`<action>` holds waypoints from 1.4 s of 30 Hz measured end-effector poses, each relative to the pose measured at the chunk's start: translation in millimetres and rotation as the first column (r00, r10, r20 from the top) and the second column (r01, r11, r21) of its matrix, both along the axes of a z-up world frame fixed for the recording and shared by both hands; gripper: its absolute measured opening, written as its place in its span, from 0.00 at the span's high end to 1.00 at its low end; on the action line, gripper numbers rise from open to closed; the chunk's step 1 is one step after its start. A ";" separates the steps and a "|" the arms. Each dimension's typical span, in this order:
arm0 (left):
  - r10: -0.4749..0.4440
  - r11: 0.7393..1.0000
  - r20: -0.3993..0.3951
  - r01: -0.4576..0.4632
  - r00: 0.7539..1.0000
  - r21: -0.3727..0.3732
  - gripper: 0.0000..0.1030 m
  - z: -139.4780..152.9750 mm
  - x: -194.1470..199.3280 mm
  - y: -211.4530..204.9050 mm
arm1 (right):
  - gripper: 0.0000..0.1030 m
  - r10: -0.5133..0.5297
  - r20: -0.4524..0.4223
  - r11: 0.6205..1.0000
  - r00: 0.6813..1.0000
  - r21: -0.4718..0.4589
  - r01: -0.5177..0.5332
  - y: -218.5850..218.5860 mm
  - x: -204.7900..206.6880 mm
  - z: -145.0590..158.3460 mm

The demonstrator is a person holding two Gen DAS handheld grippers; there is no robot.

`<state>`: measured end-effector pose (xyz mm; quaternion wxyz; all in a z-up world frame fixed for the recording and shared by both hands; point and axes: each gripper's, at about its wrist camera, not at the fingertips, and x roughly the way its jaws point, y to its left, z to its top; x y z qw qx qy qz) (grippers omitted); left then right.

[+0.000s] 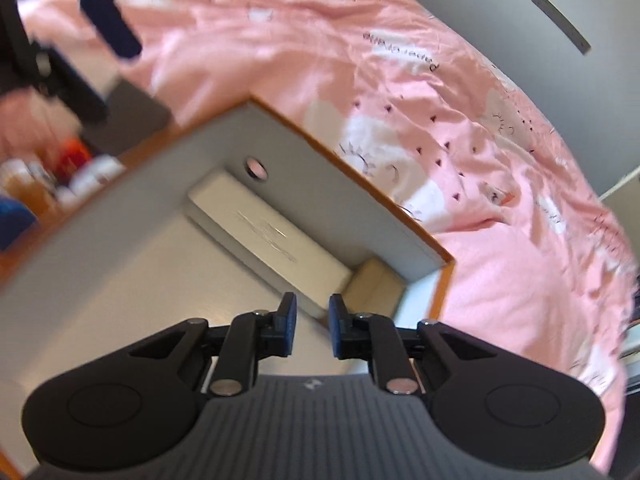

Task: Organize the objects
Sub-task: 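Open both grippers and withdraw them from the orange box, then grasp the brown-and-white plush dog with the right gripper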

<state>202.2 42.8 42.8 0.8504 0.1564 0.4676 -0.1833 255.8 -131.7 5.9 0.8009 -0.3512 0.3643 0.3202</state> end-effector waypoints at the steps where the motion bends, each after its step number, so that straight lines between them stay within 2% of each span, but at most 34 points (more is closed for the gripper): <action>1: 0.019 1.000 -0.011 -0.019 1.000 -0.001 0.46 3.2 -5.0 3.9 | 0.83 -0.004 -0.016 0.999 1.000 0.044 0.004 3.2 -10.1 6.5; 6: 0.118 0.991 -0.098 -0.124 0.988 -0.053 0.46 16.5 -27.1 29.6 | 0.81 0.063 -0.102 0.979 0.993 0.200 -0.042 31.5 -47.1 28.7; 7: 0.140 0.987 -0.115 -0.147 0.983 -0.058 0.46 17.8 -30.9 34.7 | 0.79 0.083 -0.117 0.975 0.990 0.214 -0.057 39.1 -52.2 31.0; 9: 0.181 0.979 -0.147 -0.192 0.973 -0.068 0.46 19.7 -36.4 45.0 | 0.68 0.116 -0.133 0.971 0.984 0.223 -0.084 55.4 -59.5 33.1; 10: 0.198 0.974 -0.164 -0.212 0.966 -0.073 0.46 20.0 -38.1 49.9 | 0.67 0.132 -0.140 0.971 0.981 0.220 -0.100 63.9 -63.5 33.5; 14: 0.231 0.965 -0.221 -0.252 0.948 -0.071 0.46 15.6 -42.4 68.2 | 0.67 0.193 -0.179 0.968 0.965 0.195 -0.158 93.3 -74.0 29.1; 19: 0.244 0.966 -0.292 -0.257 0.925 -0.009 0.47 2.2 -41.7 87.6 | 0.67 0.236 -0.277 0.968 0.931 0.145 -0.202 127.2 -79.5 16.1; 22: 0.252 0.966 -0.301 -0.255 0.920 0.028 0.47 -3.6 -41.7 98.4 | 0.67 0.263 -0.316 0.965 0.911 0.100 -0.244 146.2 -83.8 7.3; 27: 0.254 0.964 -0.321 -0.266 0.912 0.007 0.47 -11.2 -43.2 110.7 | 0.64 0.296 -0.355 0.948 0.887 -0.006 -0.319 170.5 -90.7 -10.6; 37: 0.256 0.958 -0.344 -0.284 0.904 -0.033 0.47 -27.7 -45.2 122.6 | 0.47 0.323 -0.421 0.904 0.848 -0.128 -0.408 193.4 -88.1 -33.5; 42: 0.250 0.958 -0.352 -0.282 0.902 -0.044 0.47 -31.8 -47.0 124.4 | 0.38 0.336 -0.440 0.885 0.833 -0.155 -0.439 199.6 -85.5 -40.7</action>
